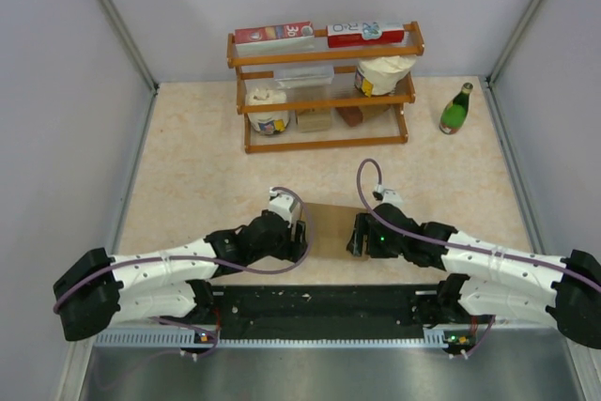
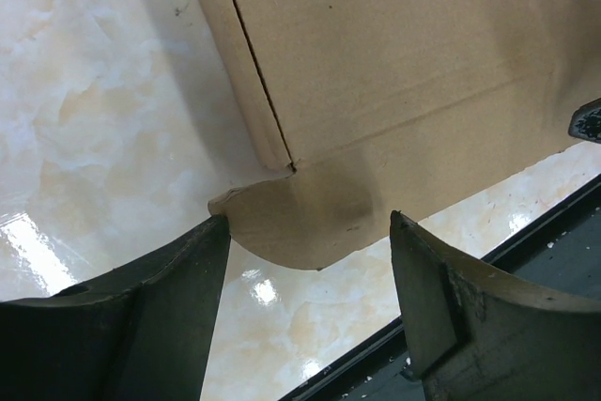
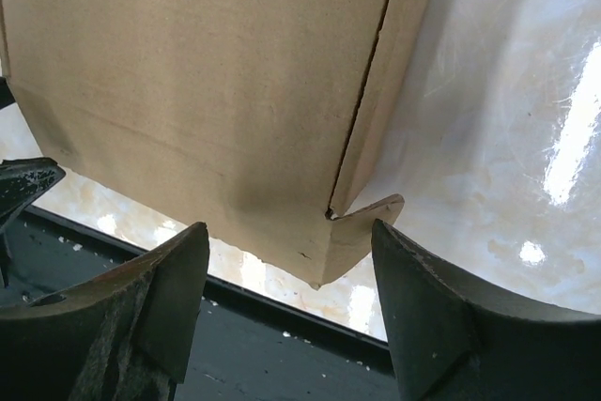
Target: Fold the paper box
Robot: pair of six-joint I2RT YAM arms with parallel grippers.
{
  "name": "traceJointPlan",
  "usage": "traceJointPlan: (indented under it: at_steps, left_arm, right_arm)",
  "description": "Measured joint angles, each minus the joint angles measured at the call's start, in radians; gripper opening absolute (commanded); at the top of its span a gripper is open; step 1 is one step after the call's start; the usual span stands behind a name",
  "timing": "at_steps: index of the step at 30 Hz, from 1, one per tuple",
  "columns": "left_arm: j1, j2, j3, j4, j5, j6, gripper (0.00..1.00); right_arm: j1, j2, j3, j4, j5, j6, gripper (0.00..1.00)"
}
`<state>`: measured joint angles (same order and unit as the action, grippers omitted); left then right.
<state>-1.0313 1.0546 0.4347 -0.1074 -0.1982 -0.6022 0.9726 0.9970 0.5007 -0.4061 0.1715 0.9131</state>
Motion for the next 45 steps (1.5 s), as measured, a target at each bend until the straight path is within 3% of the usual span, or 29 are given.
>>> traceJointPlan:
  at_steps: [25,45]
  left_arm:
    - [0.0,0.05,0.003,0.107,0.087,0.0,0.64]
    - [0.0,0.05,-0.001,0.107,0.09,0.003,0.57]
  right_arm:
    - [0.0,0.012,-0.03,0.072,-0.044,0.008,0.65]
    - [-0.052,-0.045,-0.082,0.076,-0.082,0.015,0.45]
